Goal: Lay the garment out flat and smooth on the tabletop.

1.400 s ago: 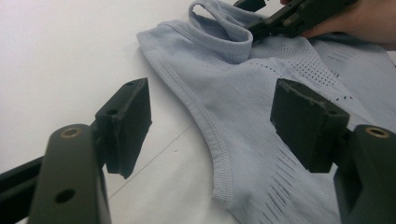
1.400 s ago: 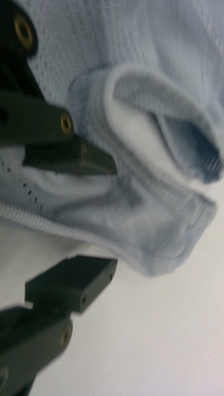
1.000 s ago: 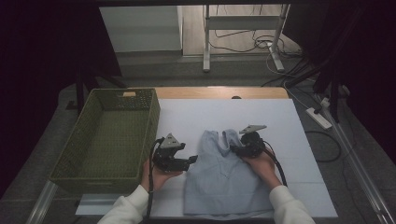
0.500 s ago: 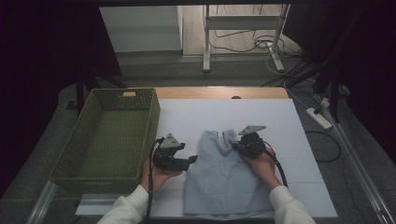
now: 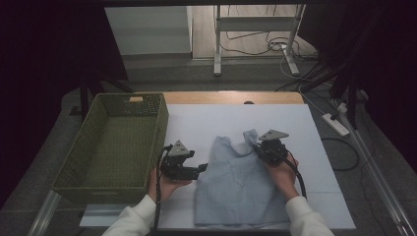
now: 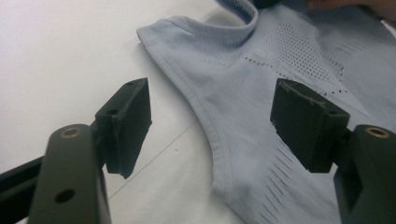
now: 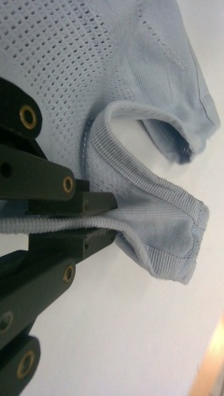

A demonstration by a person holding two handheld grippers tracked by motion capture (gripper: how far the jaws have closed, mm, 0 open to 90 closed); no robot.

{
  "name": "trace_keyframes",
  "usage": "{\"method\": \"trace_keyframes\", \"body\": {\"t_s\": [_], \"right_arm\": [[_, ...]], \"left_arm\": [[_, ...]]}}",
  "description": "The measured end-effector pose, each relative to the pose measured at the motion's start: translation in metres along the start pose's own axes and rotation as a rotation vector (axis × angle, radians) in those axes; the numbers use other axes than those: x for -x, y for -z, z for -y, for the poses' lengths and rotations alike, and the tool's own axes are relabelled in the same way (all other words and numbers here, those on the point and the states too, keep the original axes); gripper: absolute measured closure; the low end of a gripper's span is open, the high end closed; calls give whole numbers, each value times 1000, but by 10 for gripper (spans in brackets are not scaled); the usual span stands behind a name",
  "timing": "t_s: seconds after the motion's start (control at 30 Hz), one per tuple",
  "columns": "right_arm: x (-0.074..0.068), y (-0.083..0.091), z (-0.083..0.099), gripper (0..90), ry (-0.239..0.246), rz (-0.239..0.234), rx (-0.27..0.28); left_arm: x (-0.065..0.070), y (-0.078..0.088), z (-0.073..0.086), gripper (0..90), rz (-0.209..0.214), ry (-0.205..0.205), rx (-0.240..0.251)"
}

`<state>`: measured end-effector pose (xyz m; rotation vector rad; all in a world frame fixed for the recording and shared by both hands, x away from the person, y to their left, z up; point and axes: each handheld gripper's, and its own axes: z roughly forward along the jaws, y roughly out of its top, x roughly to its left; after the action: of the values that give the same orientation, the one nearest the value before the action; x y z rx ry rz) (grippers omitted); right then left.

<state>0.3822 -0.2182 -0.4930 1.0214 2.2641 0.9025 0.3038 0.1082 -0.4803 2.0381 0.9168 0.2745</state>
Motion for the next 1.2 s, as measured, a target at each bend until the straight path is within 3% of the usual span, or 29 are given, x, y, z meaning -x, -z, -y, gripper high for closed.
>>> {"method": "trace_keyframes", "body": {"t_s": [0.2, 0.4, 0.53, 0.67, 0.77, 0.93, 1.07, 1.2], "right_arm": [[7, 4, 4, 830, -22, 96, -33], [16, -9, 17, 811, -56, 100, -102], [17, -12, 18, 686, -60, 107, -98], [19, -3, 14, 593, -78, 122, -45], [20, 8, 9, 543, -95, 116, 22], [16, 23, 1, 506, -103, 57, 86], [10, 29, 0, 503, -90, -26, 117], [4, 34, 2, 494, -73, -58, 110]], "left_arm": [[0, 0, 0, 292, -1, -1, 0], [0, 0, 0, 292, -1, -1, -3], [0, -1, 0, 292, 1, -4, -7], [0, -1, 0, 292, 1, -5, -7], [0, -1, 0, 292, 0, -2, -5], [0, -2, 1, 292, 1, 1, -7], [0, -2, 1, 291, 0, 0, -9], [-1, -2, 1, 291, 1, 5, -8]]}}
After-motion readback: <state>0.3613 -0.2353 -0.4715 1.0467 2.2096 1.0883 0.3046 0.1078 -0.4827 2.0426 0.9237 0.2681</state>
